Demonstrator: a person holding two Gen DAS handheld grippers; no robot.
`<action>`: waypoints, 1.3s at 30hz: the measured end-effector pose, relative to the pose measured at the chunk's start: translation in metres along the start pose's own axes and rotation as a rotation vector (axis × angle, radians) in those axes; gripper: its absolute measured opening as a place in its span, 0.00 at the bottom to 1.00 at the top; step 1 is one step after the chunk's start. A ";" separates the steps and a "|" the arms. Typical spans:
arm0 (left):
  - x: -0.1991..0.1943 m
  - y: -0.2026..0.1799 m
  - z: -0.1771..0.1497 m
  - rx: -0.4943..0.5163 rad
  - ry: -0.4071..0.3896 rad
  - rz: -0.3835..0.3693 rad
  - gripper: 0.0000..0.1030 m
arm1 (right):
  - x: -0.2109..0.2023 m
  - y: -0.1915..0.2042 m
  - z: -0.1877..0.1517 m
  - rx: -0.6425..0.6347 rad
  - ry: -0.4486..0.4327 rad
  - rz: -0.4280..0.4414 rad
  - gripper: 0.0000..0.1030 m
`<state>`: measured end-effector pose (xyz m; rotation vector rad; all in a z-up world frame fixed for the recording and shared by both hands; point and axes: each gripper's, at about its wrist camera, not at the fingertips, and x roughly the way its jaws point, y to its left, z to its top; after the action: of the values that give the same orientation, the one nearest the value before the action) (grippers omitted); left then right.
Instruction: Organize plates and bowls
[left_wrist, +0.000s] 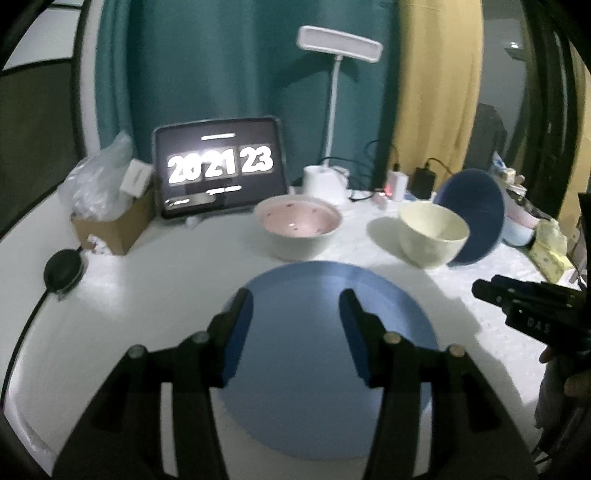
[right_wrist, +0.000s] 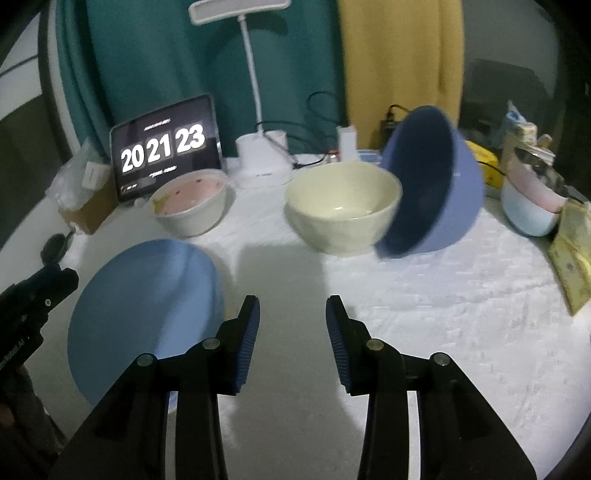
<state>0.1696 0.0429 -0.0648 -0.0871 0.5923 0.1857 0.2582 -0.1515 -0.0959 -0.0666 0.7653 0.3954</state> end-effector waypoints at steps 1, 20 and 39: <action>0.000 -0.004 0.001 0.004 0.000 -0.006 0.49 | -0.002 -0.004 0.000 0.006 -0.005 -0.004 0.38; 0.016 -0.085 0.032 0.064 0.000 -0.159 0.49 | -0.035 -0.072 0.021 0.037 -0.120 -0.120 0.50; 0.058 -0.120 0.047 0.112 0.049 -0.213 0.50 | 0.010 -0.101 0.060 0.064 -0.137 -0.214 0.60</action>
<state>0.2663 -0.0592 -0.0555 -0.0460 0.6367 -0.0561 0.3425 -0.2298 -0.0677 -0.0596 0.6274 0.1699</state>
